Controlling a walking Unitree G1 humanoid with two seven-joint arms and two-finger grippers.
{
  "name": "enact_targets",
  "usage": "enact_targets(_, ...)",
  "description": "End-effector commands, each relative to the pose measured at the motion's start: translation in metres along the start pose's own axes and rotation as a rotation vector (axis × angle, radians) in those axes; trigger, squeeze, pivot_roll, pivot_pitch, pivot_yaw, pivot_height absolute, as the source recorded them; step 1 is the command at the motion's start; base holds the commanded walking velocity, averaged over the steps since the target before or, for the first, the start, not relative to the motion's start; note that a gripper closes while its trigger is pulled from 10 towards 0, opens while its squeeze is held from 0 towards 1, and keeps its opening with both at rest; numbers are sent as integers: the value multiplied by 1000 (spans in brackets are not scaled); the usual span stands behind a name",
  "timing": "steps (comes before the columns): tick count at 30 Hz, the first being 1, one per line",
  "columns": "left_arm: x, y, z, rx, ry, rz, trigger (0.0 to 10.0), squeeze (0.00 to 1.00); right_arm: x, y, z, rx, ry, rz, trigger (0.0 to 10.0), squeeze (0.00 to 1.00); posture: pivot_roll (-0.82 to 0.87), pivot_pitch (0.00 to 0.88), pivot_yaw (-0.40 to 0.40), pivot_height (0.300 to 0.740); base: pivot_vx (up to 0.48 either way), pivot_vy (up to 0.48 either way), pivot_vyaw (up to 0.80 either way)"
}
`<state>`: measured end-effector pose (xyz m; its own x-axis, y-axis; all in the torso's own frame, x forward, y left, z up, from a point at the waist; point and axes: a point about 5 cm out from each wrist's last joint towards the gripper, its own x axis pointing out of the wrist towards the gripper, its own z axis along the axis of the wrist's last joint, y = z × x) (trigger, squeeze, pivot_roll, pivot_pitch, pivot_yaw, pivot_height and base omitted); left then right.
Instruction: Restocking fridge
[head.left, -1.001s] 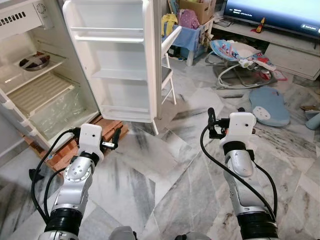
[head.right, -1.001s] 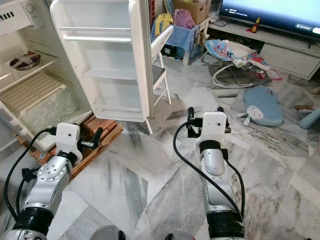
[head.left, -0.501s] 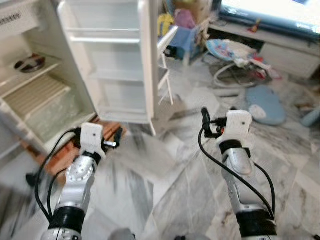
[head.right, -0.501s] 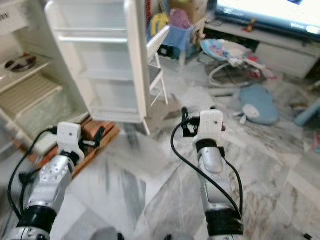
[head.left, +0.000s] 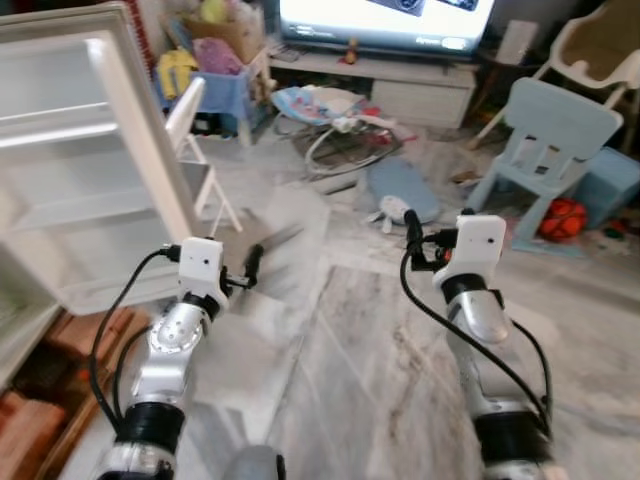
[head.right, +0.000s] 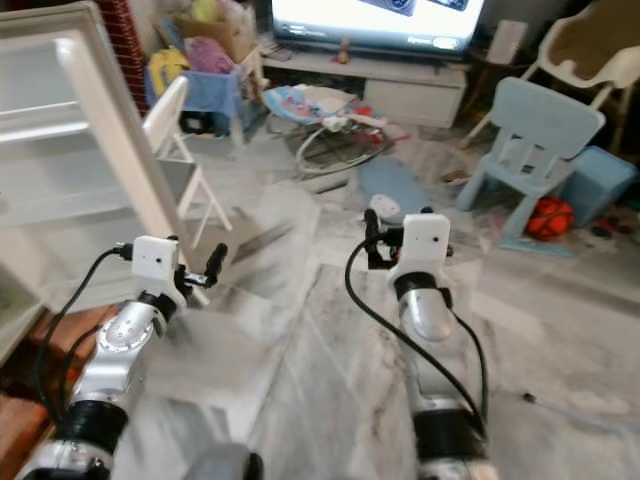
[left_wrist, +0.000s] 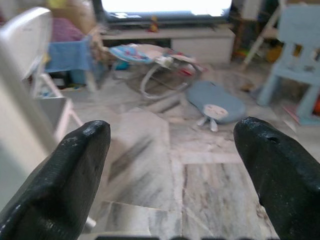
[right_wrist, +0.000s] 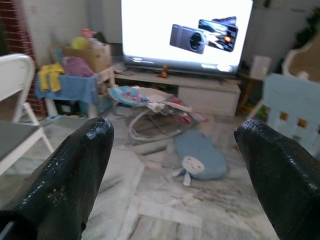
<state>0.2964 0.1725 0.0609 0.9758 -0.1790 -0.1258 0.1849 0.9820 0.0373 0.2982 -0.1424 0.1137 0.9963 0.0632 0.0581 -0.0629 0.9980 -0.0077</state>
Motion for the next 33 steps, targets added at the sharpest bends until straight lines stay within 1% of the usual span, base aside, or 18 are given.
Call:
enact_targets(1,4,-5,8,-17,-43,-18,10000,0,1,-5,5,14,-24,7,10000,0,18,0,-25,740,311,0,-800)
enact_targets(4,5,-5,12,-18,-55,-14,10000,0,1,-6,6,20,-28,16,10000,0,18,0,-29,740,80,0,-800)
enact_targets(10,1,-2,2,-14,-12,-21,10000,0,-2,-14,1,12,-5,-6,10000,0,16,0,-32,740,274,0,-800)
enact_targets(13,0,0,0,-2,-3,-27,10000,0,-2,-14,0,15,-4,-10,10000,0,20,0,-32,740,300,0,-800)
enact_targets(14,-1,2,0,3,-3,-30,10000,0,-2,-13,0,18,-5,-10,10000,0,13,0,-16,740,345,0,-800)
enact_targets(18,0,8,6,16,-22,-43,10000,0,0,-12,8,33,-36,-27,10000,0,13,0,-1,740,425,0,-800)
enact_targets(23,3,10,10,24,-21,-82,10000,0,-2,-11,4,37,-29,-35,10000,0,13,0,8,740,461,0,-800)
enact_targets(26,4,11,12,20,-25,-82,10000,0,-4,-9,3,35,-26,-33,10000,0,10,0,8,740,451,0,-800)
enact_targets(28,5,11,12,-15,-25,-76,10000,0,-5,-7,3,34,-27,-32,10000,0,9,0,8,740,424,0,-800)
enact_targets(29,5,11,12,-32,-28,-73,10000,0,-6,-6,3,34,-27,-32,10000,0,8,0,9,740,364,311,-800)
enact_targets(31,5,11,12,-32,-29,-72,10000,0,-6,-6,3,34,-27,-32,10000,0,8,0,9,740,304,375,-800)
enact_targets(33,4,7,10,-36,-13,-102,10000,0,-6,-6,2,18,-22,-34,10000,0,6,0,6,740,272,396,-800)
